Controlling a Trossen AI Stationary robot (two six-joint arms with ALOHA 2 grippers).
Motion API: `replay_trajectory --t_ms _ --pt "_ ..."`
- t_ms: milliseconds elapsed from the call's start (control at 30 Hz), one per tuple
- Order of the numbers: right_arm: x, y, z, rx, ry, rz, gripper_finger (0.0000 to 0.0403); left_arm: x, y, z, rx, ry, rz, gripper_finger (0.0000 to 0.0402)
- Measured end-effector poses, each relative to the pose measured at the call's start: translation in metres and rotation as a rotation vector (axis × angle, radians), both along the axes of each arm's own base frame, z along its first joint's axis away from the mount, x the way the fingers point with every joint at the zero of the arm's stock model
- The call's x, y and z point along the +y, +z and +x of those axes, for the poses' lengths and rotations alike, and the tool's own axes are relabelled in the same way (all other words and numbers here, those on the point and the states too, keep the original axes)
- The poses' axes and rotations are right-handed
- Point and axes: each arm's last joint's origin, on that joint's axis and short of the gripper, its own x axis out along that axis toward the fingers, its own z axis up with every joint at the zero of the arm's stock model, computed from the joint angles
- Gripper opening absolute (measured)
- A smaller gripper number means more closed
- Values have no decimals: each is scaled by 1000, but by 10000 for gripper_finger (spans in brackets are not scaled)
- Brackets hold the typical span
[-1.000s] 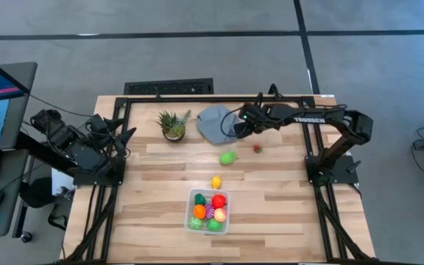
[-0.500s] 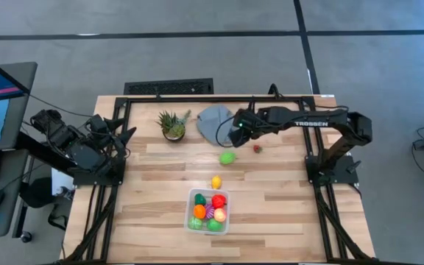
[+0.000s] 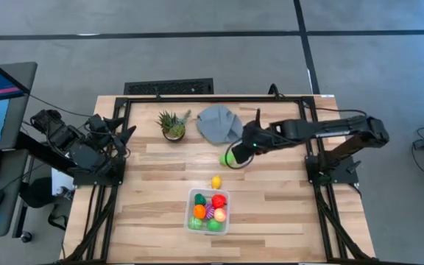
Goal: Pick and placing Produce into tupperware
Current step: Put the top red strawberry into the transparent bin
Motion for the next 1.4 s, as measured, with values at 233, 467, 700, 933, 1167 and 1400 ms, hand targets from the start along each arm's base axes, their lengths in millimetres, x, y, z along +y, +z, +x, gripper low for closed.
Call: replay_trajectory --t_ms 233,467,700,933,1167,1400 --pt "32 12 4 -150 77 13 159 -1 4 2 -55 18 -24 279" --pt "60 19 7 -246 236 -19 180 -11 8 15 -77 0 -60 279" --pt "83 20 2 -257 339 -97 161 -32 8 42 -80 -15 -86 279" --pt "102 16 -3 -266 404 -157 188 -54 2 71 -71 -20 -84 279" --pt "112 -5 -2 -335 430 -138 161 -69 -4 91 -71 -22 -87 279" --pt "114 -24 0 -414 436 -106 185 -78 -10 102 -78 -36 -118 279"
